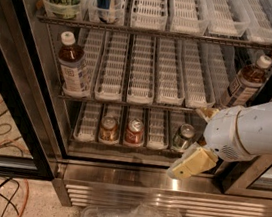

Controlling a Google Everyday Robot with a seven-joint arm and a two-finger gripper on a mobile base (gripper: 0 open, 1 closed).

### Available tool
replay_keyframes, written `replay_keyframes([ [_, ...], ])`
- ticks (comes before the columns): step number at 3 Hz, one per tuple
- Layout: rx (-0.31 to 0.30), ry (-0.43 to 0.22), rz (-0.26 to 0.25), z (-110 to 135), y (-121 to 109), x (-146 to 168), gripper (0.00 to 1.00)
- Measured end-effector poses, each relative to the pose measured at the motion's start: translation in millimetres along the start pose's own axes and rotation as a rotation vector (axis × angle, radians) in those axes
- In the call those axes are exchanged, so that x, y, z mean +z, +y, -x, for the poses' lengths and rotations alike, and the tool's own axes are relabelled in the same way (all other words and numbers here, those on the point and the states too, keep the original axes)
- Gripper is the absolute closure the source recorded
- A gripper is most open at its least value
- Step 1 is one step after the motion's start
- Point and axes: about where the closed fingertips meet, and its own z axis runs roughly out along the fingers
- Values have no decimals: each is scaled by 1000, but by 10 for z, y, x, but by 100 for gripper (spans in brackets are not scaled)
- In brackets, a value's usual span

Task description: Pick coke can from bottom shelf of fridge

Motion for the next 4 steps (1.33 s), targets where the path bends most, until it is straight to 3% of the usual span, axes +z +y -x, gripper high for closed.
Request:
replay_keyframes([
  [1,17,-55,-30,-19,21,138,0],
  [2,46,-156,5,-225,440,761,0],
  [3,8,-256,35,-343,791,1468,0],
  [4,-10,-333,22,-428,934,2079,0],
])
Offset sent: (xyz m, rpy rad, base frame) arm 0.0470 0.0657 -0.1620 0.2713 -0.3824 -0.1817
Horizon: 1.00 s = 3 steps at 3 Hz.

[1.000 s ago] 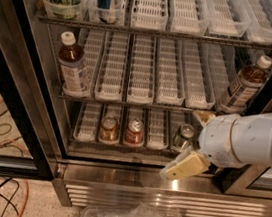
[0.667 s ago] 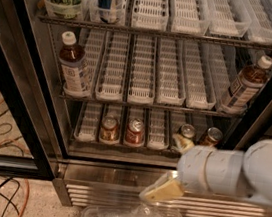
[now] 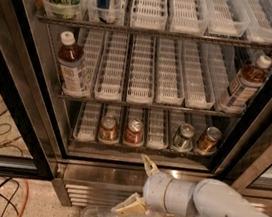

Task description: Pick coke can from bottom shelf of fridge

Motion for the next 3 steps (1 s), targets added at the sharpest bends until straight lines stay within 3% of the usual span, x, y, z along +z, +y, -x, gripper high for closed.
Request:
replay_keyframes([
  [1,58,-21,-42,-216,-86,178,0],
  [2,59,-21,-42,-217,-86,178,0],
  [3,50,-67,-102,-295,-134,285,0],
])
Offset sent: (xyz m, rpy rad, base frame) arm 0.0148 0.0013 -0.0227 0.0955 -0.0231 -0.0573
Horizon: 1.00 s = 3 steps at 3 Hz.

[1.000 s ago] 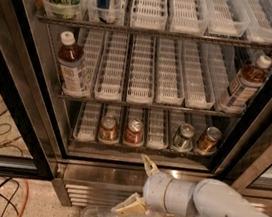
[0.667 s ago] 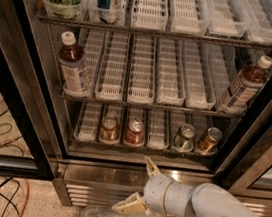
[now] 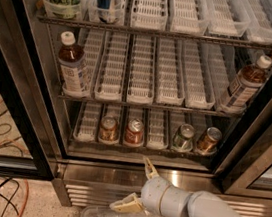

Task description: Pick coke can from bottom shelf of fridge

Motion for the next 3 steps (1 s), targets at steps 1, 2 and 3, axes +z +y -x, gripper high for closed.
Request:
replay_keyframes([
  [1,-160,-103,-200,84,-303,36,0],
  [2,-299,-212,-361,20,-446,169,0],
  [3,-296,-213,-361,20,-446,169,0],
])
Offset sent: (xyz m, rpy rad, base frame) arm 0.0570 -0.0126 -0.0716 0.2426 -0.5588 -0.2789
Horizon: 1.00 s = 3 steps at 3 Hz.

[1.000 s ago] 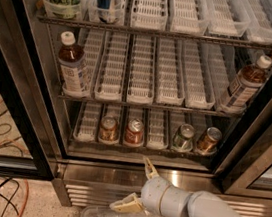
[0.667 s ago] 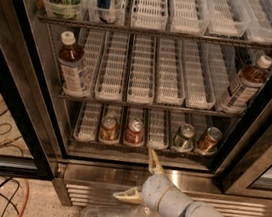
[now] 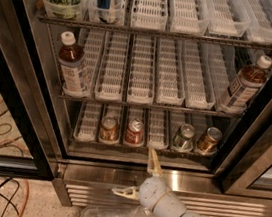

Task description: Pick coke can from bottom shelf of fridge

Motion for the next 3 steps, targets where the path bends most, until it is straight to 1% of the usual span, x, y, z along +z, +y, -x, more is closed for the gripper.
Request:
replay_keyframes([
  [1,59,-6,-60,-92,42,40,0],
  [2,142,-37,-218,-112,-53,98,0],
  [3,220,-37,-246,-256,85,150,0],
])
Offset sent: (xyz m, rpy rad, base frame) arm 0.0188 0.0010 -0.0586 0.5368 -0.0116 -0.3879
